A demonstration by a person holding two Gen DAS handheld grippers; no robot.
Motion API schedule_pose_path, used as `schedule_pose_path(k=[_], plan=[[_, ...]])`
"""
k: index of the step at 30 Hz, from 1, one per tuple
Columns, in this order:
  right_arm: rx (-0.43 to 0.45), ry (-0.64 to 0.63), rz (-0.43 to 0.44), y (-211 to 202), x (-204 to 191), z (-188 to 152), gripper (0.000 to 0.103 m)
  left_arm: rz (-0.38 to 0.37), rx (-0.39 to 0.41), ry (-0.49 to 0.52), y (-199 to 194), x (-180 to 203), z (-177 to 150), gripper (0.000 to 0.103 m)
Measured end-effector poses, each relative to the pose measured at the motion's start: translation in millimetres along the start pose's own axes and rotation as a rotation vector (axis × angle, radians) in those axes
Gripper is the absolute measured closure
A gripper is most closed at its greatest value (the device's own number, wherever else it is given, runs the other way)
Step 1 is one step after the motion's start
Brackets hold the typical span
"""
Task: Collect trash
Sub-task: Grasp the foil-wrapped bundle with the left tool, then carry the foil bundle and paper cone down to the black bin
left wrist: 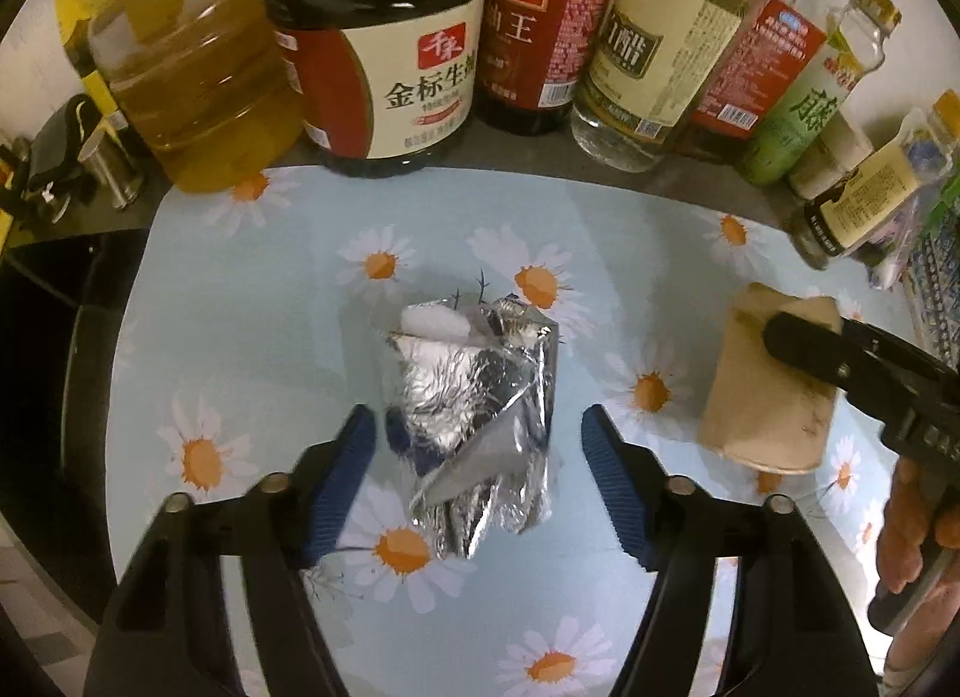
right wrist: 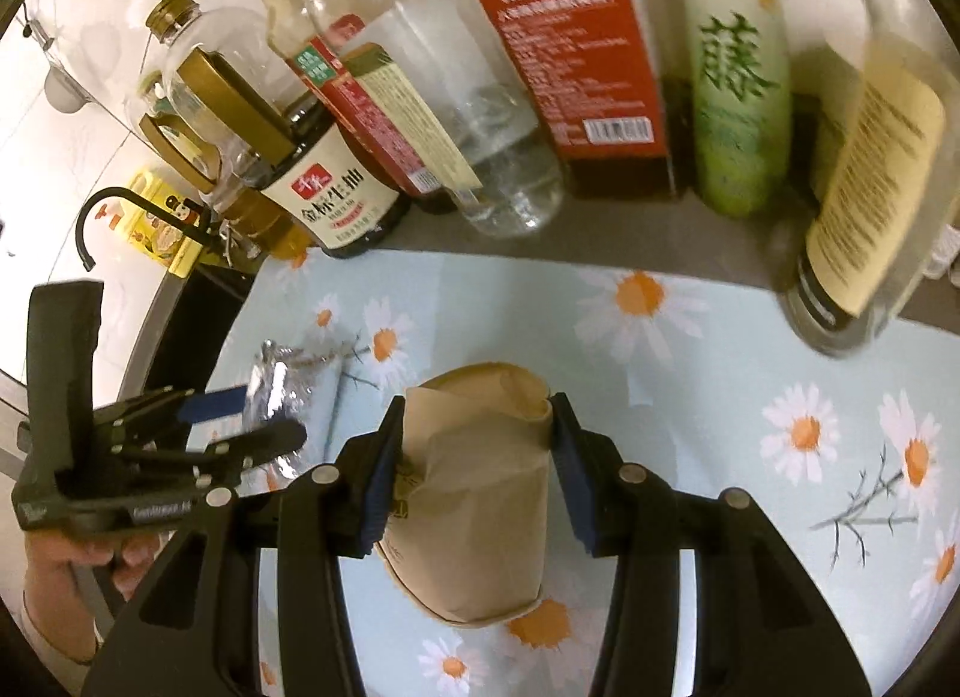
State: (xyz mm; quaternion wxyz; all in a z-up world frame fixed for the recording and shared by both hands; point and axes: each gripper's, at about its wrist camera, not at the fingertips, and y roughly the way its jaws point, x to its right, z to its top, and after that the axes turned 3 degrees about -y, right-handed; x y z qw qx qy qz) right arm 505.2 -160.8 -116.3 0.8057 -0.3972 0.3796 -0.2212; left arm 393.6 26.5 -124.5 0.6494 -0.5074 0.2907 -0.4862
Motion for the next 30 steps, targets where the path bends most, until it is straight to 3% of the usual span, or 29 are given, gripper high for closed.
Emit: schedule_pose_path(k=[8,17,30], plan=[[-0.01,0.004,0.005,-3,-4,-13,0.056,-0.013,0.023,0.007,2,0,-3,0.053],[0.002,-0.003,0.0,-8,-16,-21,0.056,-0.034,0.049,0.02,-20,-2,-15,0.055],[0.024,-0.017,-0.043,-32,-67,-62,0.056,-0.093,0.095,0.059,-66,-17,-66,0.055]])
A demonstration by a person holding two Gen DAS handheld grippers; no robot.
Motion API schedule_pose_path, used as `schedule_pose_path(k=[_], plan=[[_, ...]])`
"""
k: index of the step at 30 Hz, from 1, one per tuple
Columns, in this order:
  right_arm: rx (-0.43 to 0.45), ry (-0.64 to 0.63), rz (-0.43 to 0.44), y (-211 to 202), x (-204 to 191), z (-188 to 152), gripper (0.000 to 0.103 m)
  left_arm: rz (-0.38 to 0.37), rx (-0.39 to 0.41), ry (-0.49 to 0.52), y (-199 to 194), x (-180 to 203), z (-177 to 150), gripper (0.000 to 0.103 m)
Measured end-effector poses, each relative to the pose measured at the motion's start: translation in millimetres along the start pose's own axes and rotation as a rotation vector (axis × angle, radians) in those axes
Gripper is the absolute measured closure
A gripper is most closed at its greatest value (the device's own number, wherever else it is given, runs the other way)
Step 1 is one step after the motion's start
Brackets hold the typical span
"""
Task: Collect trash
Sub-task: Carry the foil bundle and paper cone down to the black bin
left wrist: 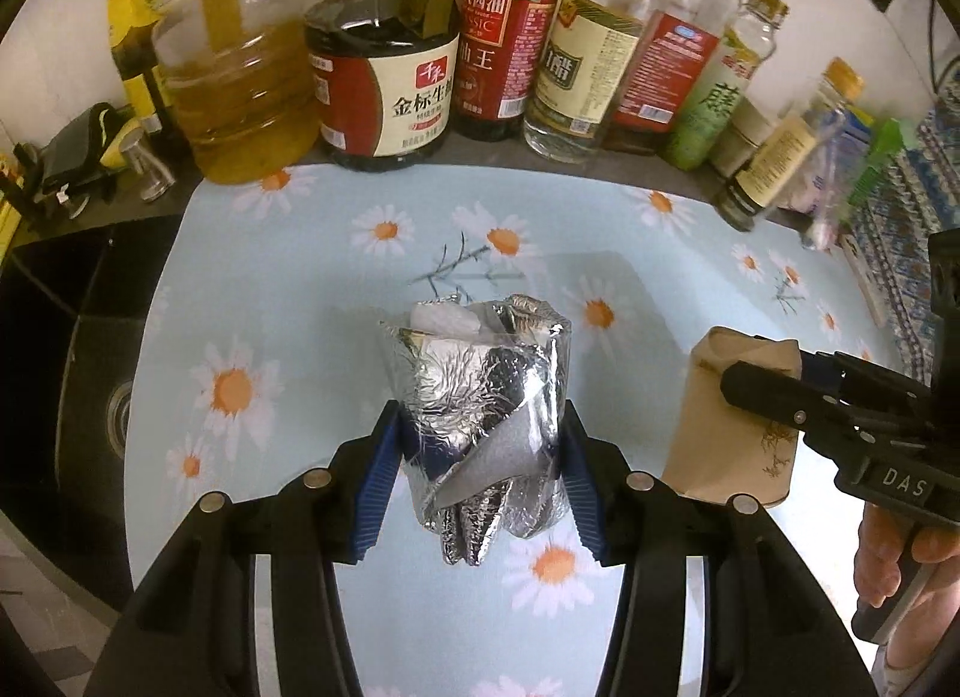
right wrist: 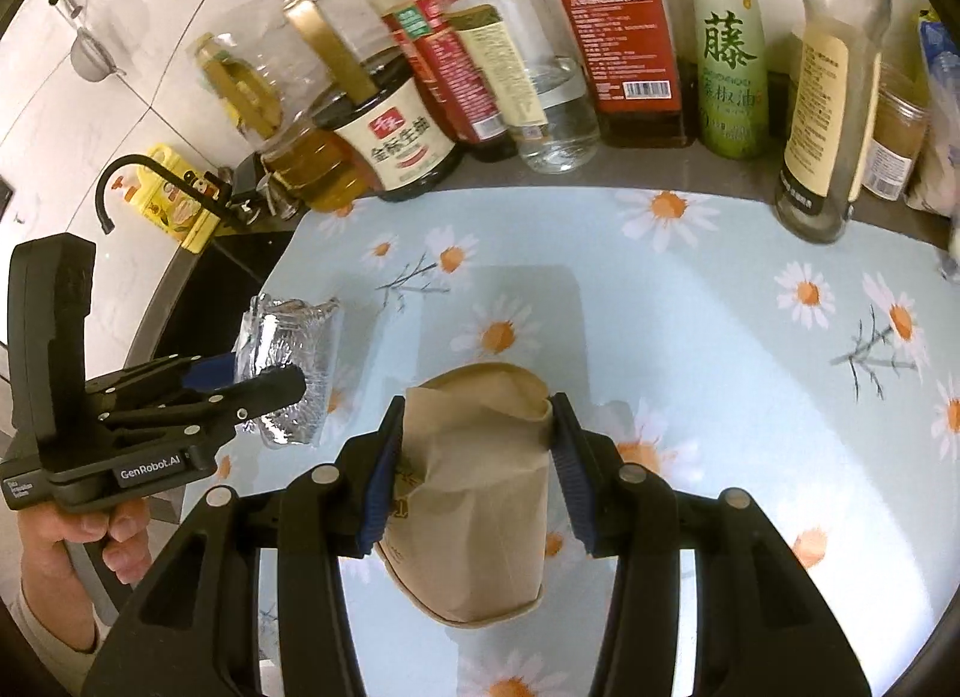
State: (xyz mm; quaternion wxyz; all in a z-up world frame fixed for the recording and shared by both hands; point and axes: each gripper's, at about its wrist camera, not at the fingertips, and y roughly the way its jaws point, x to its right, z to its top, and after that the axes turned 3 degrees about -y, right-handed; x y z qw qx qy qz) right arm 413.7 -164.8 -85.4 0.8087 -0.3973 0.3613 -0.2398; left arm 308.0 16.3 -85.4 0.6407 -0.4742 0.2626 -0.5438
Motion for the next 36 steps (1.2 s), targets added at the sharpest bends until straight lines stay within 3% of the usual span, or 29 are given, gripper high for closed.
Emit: schedule_pose_path(k=[20,36], plan=[[0.039,-0.015,-0.047,-45,-97,-97,0.056,-0.076,0.036,0.061,-64,-19,-101,0.055],[0.01,-0.029,-0.045,-49,-163,-173,0.055,-0.11,0.023,0.071,-96,-44,-189,0.055]])
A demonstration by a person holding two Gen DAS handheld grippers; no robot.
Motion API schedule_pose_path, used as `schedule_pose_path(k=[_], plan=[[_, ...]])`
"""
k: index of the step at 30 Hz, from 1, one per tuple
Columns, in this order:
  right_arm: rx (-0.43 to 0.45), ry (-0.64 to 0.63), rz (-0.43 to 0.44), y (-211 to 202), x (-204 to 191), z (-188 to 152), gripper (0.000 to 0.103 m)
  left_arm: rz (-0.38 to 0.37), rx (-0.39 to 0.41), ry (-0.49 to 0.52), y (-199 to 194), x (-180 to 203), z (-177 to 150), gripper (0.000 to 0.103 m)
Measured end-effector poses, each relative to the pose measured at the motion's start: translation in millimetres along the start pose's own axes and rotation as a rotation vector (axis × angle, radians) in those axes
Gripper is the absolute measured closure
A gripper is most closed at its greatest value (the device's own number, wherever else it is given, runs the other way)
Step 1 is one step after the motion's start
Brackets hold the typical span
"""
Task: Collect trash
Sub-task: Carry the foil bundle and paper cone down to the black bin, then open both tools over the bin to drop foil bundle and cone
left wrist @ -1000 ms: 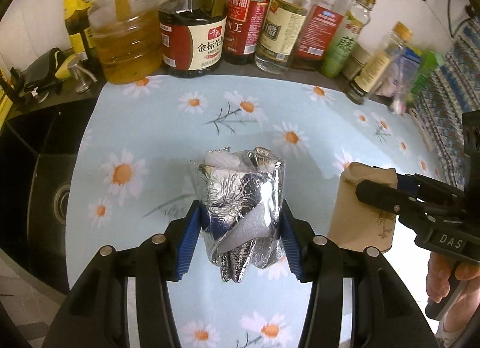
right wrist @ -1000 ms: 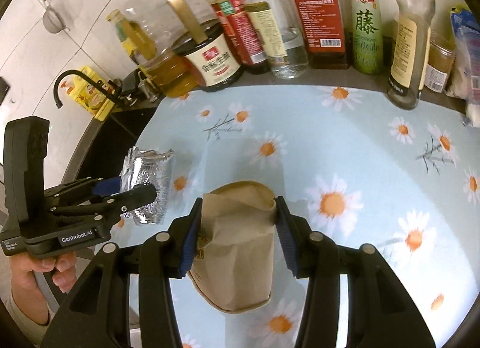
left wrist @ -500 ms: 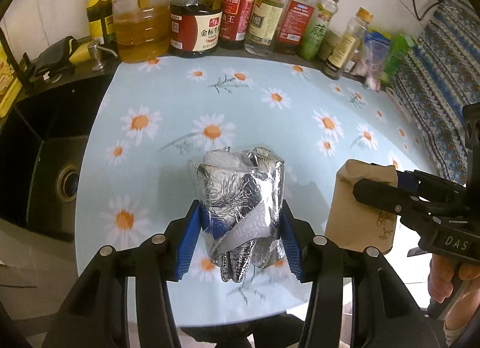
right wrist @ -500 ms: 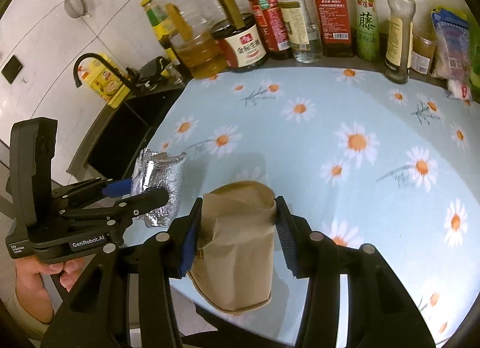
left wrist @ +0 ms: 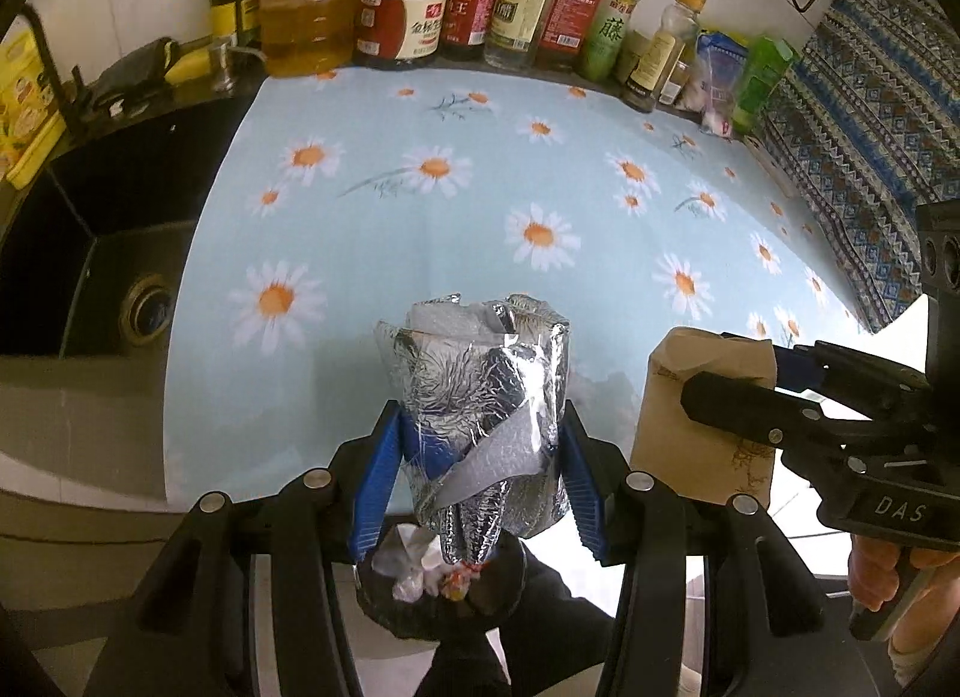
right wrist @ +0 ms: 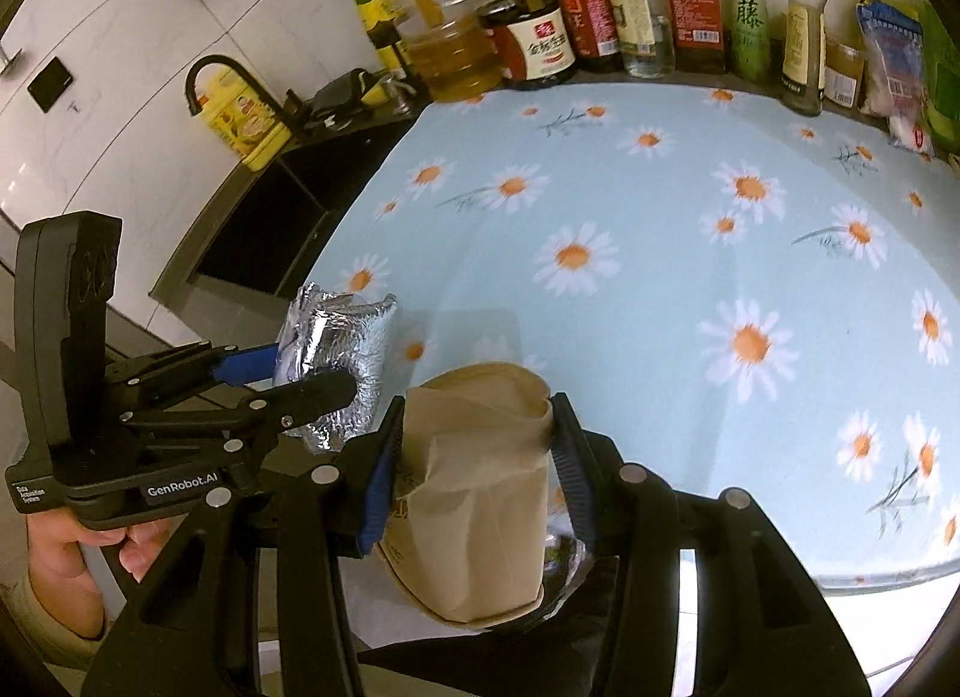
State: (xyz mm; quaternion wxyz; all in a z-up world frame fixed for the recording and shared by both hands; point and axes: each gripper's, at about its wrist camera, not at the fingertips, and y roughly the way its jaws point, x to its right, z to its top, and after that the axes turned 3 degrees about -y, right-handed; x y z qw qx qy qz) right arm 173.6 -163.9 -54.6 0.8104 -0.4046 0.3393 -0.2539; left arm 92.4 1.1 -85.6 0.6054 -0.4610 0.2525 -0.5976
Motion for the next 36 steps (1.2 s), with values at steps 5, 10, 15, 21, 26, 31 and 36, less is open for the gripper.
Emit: schedule_pose_path(k=[5,10,15,21,26,31,36], plan=[[-0.035,0.001,0.02,11,-20,-24,0.055,-0.014,-0.016,-0.014,-6,-11,-29,0.055],[-0.082,0.005,0.035,29,-34,-46,0.055,-0.019,-0.044,-0.023,-8,-22,-58,0.055],[-0.14,0.016,0.046,50,-39,-67,0.055,-0.018,-0.086,-0.027,2,-33,-88,0.055],[-0.208,0.033,0.03,74,-37,-89,0.055,-0.026,-0.175,-0.063,29,-46,-116,0.055],[-0.261,0.053,0.019,95,-32,-107,0.055,-0.028,-0.251,-0.075,56,-55,-136,0.055],[-0.3,0.087,0.016,110,-27,-121,0.055,-0.027,-0.311,-0.099,76,-65,-151,0.052],[-0.319,0.121,0.024,122,-28,-123,0.055,-0.038,-0.326,-0.116,83,-70,-155,0.051]])
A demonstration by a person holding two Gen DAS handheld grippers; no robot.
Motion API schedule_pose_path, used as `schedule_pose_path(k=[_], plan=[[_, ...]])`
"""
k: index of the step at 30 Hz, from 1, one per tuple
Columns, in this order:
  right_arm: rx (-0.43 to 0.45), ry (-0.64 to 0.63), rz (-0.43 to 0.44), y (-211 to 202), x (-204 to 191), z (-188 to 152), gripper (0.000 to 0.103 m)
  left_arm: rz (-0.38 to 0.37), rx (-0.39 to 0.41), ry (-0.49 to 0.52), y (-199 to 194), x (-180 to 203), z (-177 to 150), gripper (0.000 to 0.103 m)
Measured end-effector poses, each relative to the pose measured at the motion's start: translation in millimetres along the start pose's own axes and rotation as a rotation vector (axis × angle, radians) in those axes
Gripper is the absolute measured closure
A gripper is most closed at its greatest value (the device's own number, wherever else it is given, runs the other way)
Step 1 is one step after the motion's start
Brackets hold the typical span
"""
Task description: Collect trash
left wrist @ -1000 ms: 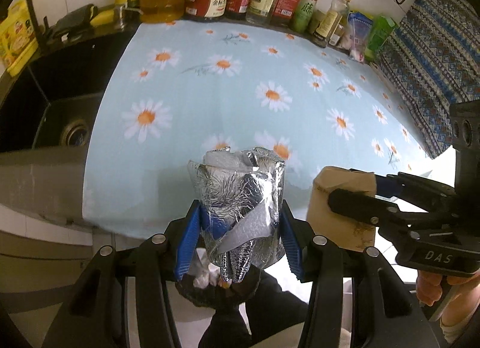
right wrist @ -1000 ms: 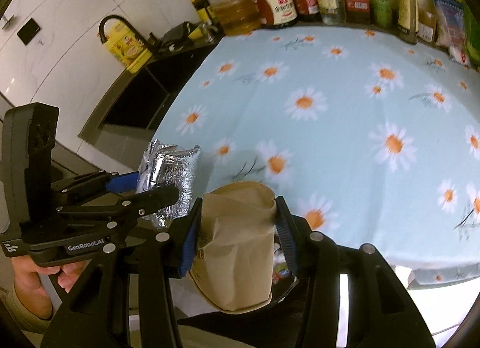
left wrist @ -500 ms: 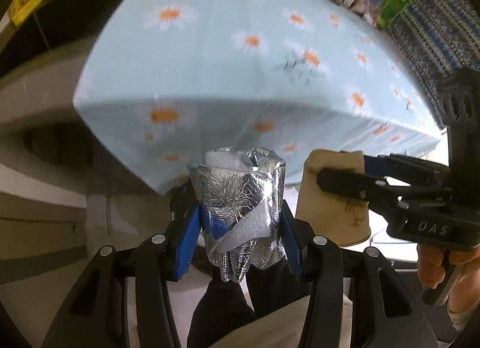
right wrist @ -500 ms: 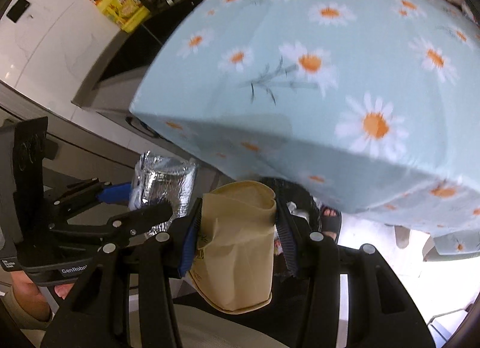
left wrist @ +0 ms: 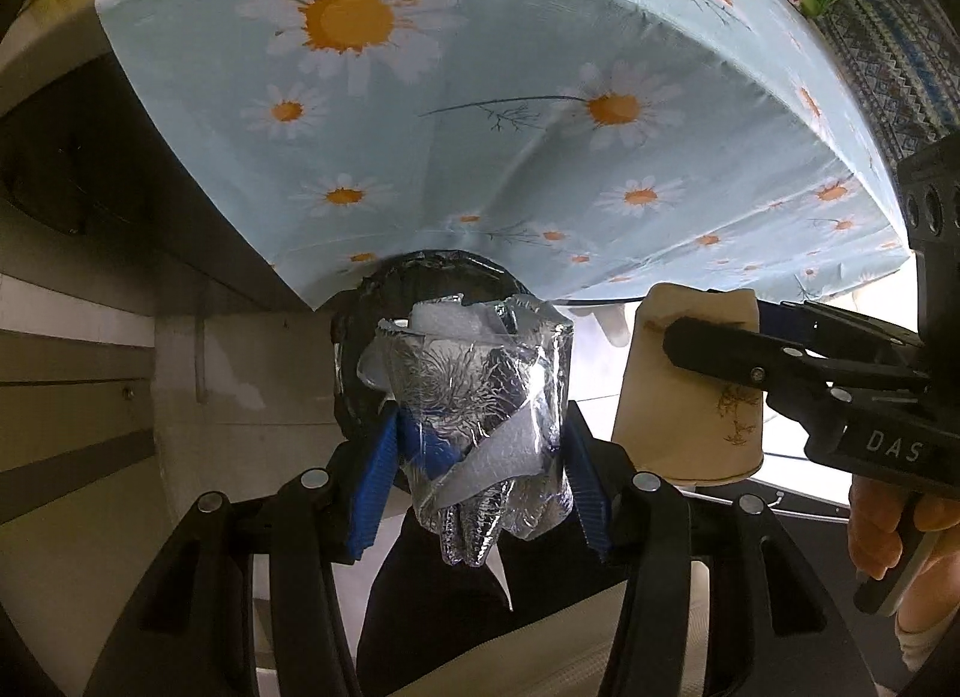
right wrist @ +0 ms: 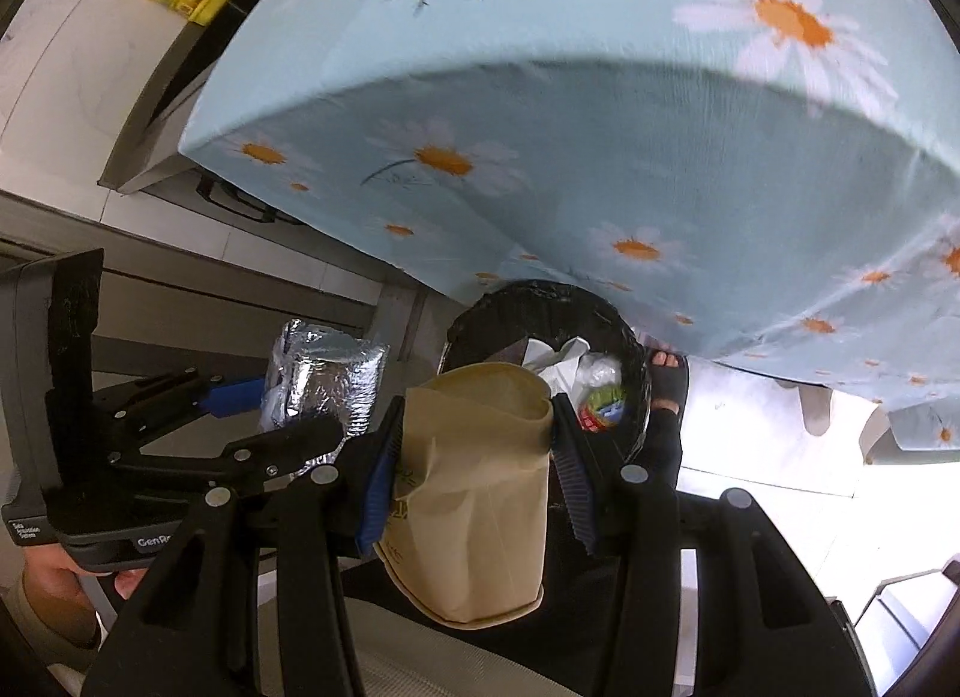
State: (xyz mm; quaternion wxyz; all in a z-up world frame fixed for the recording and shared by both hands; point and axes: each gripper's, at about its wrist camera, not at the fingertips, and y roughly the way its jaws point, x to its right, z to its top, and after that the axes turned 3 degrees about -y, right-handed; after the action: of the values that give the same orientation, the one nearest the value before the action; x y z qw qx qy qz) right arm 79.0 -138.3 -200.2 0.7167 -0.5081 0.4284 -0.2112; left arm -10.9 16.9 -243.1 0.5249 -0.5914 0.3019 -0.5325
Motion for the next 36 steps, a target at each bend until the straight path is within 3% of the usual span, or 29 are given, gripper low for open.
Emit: schedule_pose_path(k=[1,3,4,6,7,17,21,36], plan=[[-0.002,0.006,0.004,1,0,1,0.054,-0.002,-0.002,0.001,0,0,0,0.051],[-0.001,0.026,0.004,1,2,2,0.038,-0.005,-0.018,0.002,3,-2,2,0.048],[0.003,0.04,0.01,-1,4,3,0.038,-0.004,-0.025,-0.005,4,-2,3,0.047],[0.007,0.053,0.013,-3,6,4,0.038,-0.016,-0.019,-0.014,2,-3,4,0.035],[0.013,0.056,0.01,-5,7,5,0.038,-0.012,-0.017,-0.011,2,-3,5,0.035],[0.048,0.086,-0.018,-27,7,2,0.038,-0.044,-0.053,-0.019,4,-5,2,0.035],[0.072,0.089,-0.022,-44,-5,-1,0.038,-0.031,-0.028,0.026,-11,0,0,0.035],[0.18,-0.01,-0.058,-111,-23,-5,0.038,-0.034,0.089,0.025,-70,17,4,0.035]])
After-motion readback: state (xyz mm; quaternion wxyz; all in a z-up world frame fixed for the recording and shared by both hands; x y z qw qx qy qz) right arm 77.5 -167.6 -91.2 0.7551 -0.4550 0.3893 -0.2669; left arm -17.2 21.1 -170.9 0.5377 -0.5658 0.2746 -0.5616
